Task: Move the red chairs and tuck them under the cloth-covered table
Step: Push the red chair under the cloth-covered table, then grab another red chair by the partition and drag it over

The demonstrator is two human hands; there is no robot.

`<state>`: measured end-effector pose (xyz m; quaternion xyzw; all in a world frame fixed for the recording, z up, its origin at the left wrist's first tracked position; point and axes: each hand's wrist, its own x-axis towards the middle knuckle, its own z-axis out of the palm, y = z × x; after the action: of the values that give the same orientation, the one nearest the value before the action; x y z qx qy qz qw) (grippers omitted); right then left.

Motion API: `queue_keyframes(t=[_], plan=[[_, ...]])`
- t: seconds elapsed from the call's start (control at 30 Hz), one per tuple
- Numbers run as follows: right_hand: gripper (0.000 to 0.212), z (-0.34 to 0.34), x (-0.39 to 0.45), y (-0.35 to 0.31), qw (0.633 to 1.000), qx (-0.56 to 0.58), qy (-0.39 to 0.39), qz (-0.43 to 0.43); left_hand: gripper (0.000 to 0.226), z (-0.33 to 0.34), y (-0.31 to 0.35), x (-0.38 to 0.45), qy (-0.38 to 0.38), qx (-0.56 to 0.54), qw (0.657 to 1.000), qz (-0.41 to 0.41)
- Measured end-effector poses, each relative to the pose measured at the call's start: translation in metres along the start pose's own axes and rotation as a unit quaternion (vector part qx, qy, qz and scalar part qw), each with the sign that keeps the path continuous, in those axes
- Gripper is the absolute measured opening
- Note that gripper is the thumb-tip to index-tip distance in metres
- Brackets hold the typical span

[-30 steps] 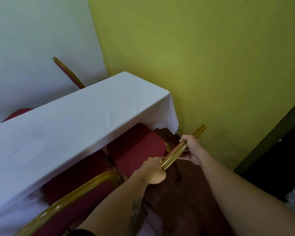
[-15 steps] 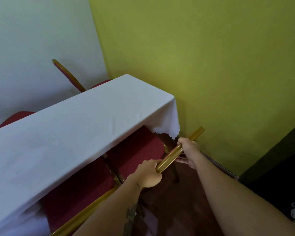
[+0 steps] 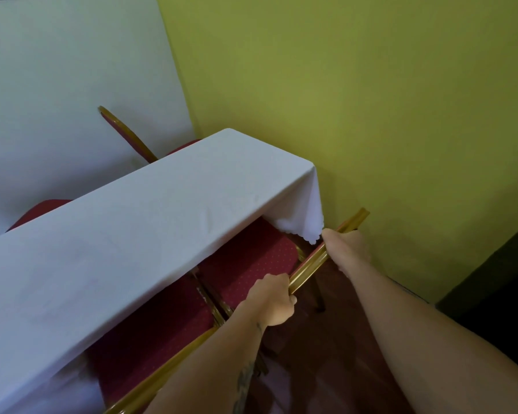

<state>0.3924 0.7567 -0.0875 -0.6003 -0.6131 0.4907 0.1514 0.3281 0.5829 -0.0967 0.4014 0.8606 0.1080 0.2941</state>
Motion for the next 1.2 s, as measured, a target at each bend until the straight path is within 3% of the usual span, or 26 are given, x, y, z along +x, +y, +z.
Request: queue_keyframes(t=[0.07,0.17,0.3,0.47,0.67,0.87,1.0,1.2], plan=[[0.057,0.0,-0.02,-0.002,0.994,-0.09,0.048,-0.029,0.023,-0.008,-0.008,-0.012,0.007,-0.006,1.0,0.006],[0.071,0.007,-0.058,-0.004,0.987,-0.15,0.04,-0.041,0.041,-0.03,-0.032,-0.039,0.025,-0.037,0.999,0.006],[0.093,0.022,-0.114,-0.008,0.973,-0.224,0.018,-0.044,0.047,-0.066,-0.087,-0.082,0.046,-0.053,0.997,0.016],[0.049,0.066,-0.204,-0.016,0.947,-0.302,0.038,-0.108,0.041,-0.103,-0.191,-0.151,0.067,-0.052,0.996,0.028],[0.04,0.188,-0.313,-0.034,0.917,-0.327,-0.044,-0.223,0.04,-0.131,-0.352,-0.262,0.067,-0.074,0.994,-0.05],[0.024,0.324,-0.401,-0.075,0.872,-0.357,-0.14,-0.304,0.045,-0.168,-0.49,-0.353,0.151,-0.151,0.964,-0.157],[0.038,0.404,-0.444,-0.104,0.849,-0.345,-0.202,-0.346,0.045,-0.19,-0.552,-0.397,0.201,-0.167,0.943,-0.205],[0.039,0.538,-0.491,-0.141,0.829,-0.304,-0.29,-0.369,0.04,-0.238,-0.641,-0.427,0.252,-0.132,0.931,-0.23]])
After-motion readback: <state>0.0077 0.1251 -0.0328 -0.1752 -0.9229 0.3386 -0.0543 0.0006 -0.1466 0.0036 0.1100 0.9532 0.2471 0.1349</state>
